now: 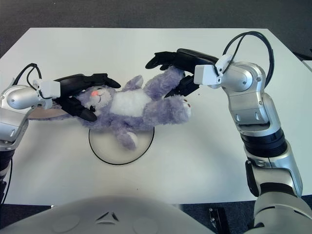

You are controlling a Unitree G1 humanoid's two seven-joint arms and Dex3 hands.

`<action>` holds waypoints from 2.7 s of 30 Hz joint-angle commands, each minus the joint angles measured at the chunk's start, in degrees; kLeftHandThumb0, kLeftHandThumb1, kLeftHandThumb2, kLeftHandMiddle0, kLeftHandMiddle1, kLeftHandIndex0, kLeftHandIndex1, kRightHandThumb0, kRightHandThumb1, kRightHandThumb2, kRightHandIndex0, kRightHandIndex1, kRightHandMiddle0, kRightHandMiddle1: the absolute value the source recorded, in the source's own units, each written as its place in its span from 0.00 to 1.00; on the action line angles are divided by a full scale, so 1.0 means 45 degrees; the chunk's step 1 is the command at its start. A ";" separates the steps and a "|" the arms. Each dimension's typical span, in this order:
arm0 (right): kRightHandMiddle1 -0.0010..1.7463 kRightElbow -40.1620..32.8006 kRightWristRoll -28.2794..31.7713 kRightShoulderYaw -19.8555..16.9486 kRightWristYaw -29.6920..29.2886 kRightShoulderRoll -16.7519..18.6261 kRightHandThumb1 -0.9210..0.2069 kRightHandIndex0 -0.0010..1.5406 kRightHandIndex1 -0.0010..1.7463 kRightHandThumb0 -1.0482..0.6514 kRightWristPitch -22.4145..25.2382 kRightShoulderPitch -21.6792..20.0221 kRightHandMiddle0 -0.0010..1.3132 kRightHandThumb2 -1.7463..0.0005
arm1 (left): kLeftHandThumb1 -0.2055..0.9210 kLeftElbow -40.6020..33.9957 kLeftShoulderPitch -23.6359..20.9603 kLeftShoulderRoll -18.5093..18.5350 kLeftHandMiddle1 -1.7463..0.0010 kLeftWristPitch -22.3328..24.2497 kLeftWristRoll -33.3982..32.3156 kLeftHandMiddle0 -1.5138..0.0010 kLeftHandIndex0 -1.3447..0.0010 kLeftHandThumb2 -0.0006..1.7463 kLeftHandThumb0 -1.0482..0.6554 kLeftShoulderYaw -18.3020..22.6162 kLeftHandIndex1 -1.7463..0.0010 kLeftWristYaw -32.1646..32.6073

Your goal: Put the doll into the plate.

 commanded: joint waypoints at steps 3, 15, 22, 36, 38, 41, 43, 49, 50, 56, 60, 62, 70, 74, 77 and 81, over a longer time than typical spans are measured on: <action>0.03 0.0089 0.0230 -0.0176 0.0115 -0.0372 0.06 0.13 0.00 0.21 0.0161 -0.0153 0.15 1.00 | 1.00 -0.0110 -0.0406 0.0026 1.00 0.1105 -0.1008 0.82 0.92 0.21 0.10 0.0281 0.96 -0.0227; 0.02 0.0134 0.0307 -0.0125 0.0120 -0.0693 0.05 0.13 0.00 0.17 0.0400 -0.0511 0.15 1.00 | 1.00 0.0075 -0.0698 0.0224 1.00 0.1296 -0.1705 0.90 0.92 0.24 0.09 0.0403 0.97 -0.0470; 0.03 0.0149 0.0207 -0.0153 0.0081 -0.0890 0.05 0.16 0.01 0.16 0.0478 -0.0736 0.17 1.00 | 1.00 0.0560 -0.0979 0.0216 1.00 0.0990 -0.2251 0.94 0.94 0.24 0.10 0.0648 0.98 -0.0897; 0.04 0.0782 0.0599 -0.0306 0.0578 -0.1389 0.05 0.19 0.01 0.15 0.1650 -0.1996 0.24 1.00 | 1.00 0.1787 -0.1734 -0.0150 0.99 -0.0637 -0.2115 0.94 0.95 0.30 0.10 0.1785 0.99 -0.0080; 0.03 0.0788 0.0534 -0.0278 0.0509 -0.1427 0.05 0.20 0.01 0.14 0.1676 -0.2062 0.25 1.00 | 1.00 0.1950 -0.1819 -0.0137 0.99 -0.0959 -0.1868 0.92 0.95 0.33 0.09 0.1806 0.99 0.0144; 0.03 0.0898 0.0415 -0.0330 0.0228 -0.1436 0.05 0.20 0.01 0.14 0.1445 -0.2185 0.25 1.00 | 1.00 0.2500 -0.2166 -0.0192 0.99 -0.1414 -0.1488 0.91 0.95 0.39 0.08 0.1880 0.99 0.0611; 0.03 0.1023 0.0285 -0.0449 -0.0141 -0.1389 0.05 0.22 0.01 0.14 0.0995 -0.2181 0.25 1.00 | 1.00 0.2935 -0.2374 -0.0388 0.98 -0.1629 -0.1411 0.90 0.94 0.41 0.07 0.2024 0.99 0.1014; 0.03 0.1327 0.0106 -0.0627 -0.0754 -0.1352 0.06 0.25 0.02 0.17 0.0820 -0.2222 0.25 1.00 | 1.00 0.3417 -0.2560 -0.0744 0.98 -0.2058 -0.0949 0.86 0.90 0.44 0.06 0.2496 0.97 0.2379; 0.03 0.1372 0.0113 -0.0657 -0.0813 -0.1334 0.07 0.26 0.02 0.19 0.0869 -0.2215 0.25 1.00 | 1.00 0.3413 -0.2553 -0.0768 0.99 -0.2079 -0.0875 0.85 0.88 0.45 0.06 0.2535 0.97 0.2551; 0.03 0.1656 0.0123 -0.0970 -0.1861 -0.0720 0.07 0.43 0.08 0.43 0.1786 -0.2167 0.28 0.99 | 1.00 0.3269 -0.2430 -0.1423 0.98 -0.2409 -0.0186 0.75 0.81 0.46 0.08 0.2892 0.96 0.4323; 0.03 0.1965 -0.0061 -0.1123 -0.2948 -0.0147 0.04 0.43 0.08 0.53 0.2182 -0.2023 0.36 0.99 | 1.00 0.3423 -0.2301 -0.1923 0.97 -0.3127 0.0359 0.64 0.75 0.47 0.12 0.2912 0.95 0.5298; 0.03 0.2450 -0.0199 -0.1084 -0.3457 0.0064 0.03 0.39 0.05 0.52 0.1999 -0.2032 0.39 0.99 | 1.00 0.3697 -0.2214 -0.2297 0.98 -0.3483 0.0489 0.61 0.73 0.46 0.13 0.2943 0.95 0.5782; 0.00 0.4111 0.0072 -0.1372 -0.4110 0.0123 0.00 0.28 0.01 0.38 0.0413 -0.2168 0.36 0.95 | 1.00 0.4818 -0.2317 -0.3490 0.97 -0.3887 0.0022 0.53 0.65 0.42 0.20 0.3482 0.94 0.7017; 0.00 0.4725 0.0686 -0.1909 -0.4667 0.0703 0.00 0.28 0.01 0.34 0.0007 -0.2026 0.34 0.92 | 1.00 0.5011 -0.2430 -0.3808 0.97 -0.3647 -0.0423 0.52 0.62 0.43 0.23 0.3745 0.93 0.7213; 0.01 0.5568 0.1566 -0.2819 -0.5852 0.1939 0.00 0.38 0.03 0.35 -0.0739 -0.1588 0.35 0.86 | 1.00 0.5108 -0.2465 -0.4067 0.96 -0.3354 -0.0783 0.49 0.60 0.44 0.24 0.3973 0.92 0.7439; 0.02 0.7663 0.2869 -0.3699 -0.6610 0.3251 0.00 0.49 0.05 0.41 -0.2381 -0.1612 0.39 0.83 | 1.00 0.5646 -0.2412 -0.4260 0.96 -0.3586 -0.0958 0.47 0.59 0.45 0.25 0.4147 0.91 0.7528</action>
